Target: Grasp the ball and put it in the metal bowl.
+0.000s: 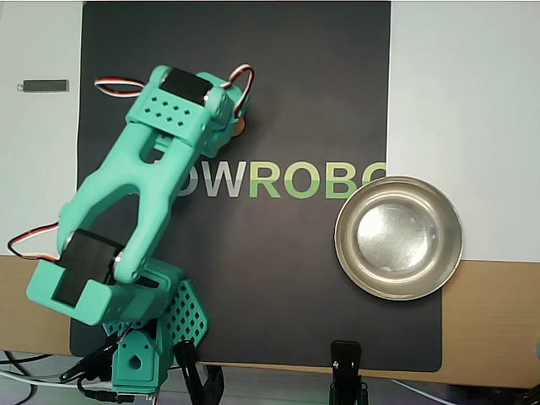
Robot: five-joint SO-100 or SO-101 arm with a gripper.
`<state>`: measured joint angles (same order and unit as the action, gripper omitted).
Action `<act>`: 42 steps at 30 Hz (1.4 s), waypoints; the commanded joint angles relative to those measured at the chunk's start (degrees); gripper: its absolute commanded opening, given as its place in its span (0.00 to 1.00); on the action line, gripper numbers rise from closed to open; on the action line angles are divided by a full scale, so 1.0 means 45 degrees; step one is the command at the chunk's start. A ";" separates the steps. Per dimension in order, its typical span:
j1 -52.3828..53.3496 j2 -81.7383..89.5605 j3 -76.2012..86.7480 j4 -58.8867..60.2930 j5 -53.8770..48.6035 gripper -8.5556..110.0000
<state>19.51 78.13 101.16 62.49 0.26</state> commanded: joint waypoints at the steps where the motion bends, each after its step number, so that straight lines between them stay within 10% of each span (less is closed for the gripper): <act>1: 0.0039 0.0039 -0.0234 -0.0098 -0.0020 0.60; 15: 0.0039 0.0039 -0.0234 -0.0117 0.0000 0.40; 42: 0.0039 0.0059 -0.0215 -0.0059 0.0020 0.39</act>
<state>19.51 78.13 101.16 62.49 0.26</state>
